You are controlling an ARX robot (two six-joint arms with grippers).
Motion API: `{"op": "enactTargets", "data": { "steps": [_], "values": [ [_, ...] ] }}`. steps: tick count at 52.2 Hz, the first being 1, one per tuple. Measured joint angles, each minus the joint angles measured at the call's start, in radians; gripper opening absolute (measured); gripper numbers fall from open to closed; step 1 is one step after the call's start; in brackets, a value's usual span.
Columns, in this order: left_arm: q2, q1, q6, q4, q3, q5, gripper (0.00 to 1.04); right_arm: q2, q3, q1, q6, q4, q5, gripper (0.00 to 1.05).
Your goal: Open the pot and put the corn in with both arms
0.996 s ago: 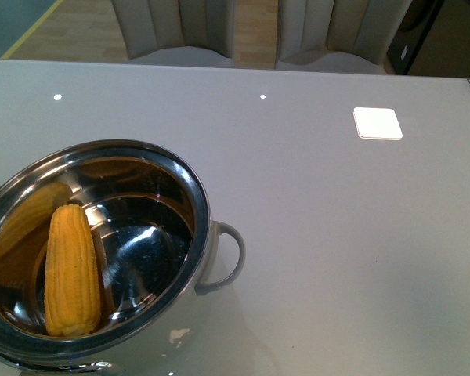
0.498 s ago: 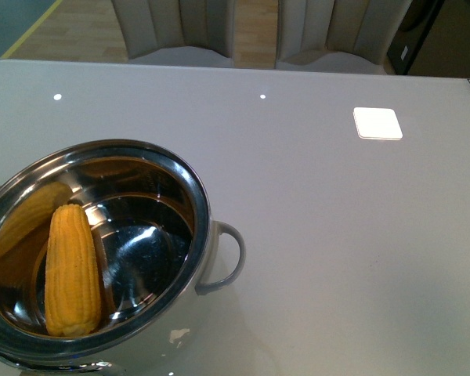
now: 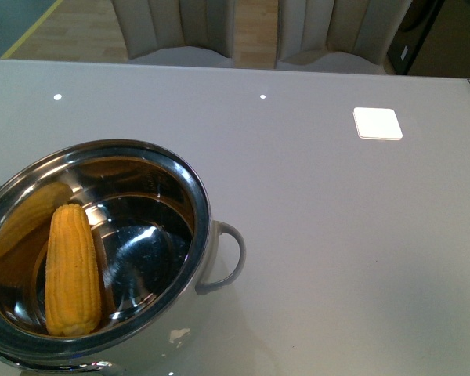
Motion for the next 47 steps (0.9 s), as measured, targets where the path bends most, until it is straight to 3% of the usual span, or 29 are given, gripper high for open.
{"op": "enactTargets", "data": {
  "steps": [18,47],
  "values": [
    [0.0,0.0,0.0,0.0,0.0,0.0,0.98,0.0,0.0,0.0,0.0,0.0,0.0,0.96],
    [0.0,0.0,0.0,0.0,0.0,0.0,0.98,0.0,0.0,0.0,0.0,0.0,0.0,0.96]
  ]
}}
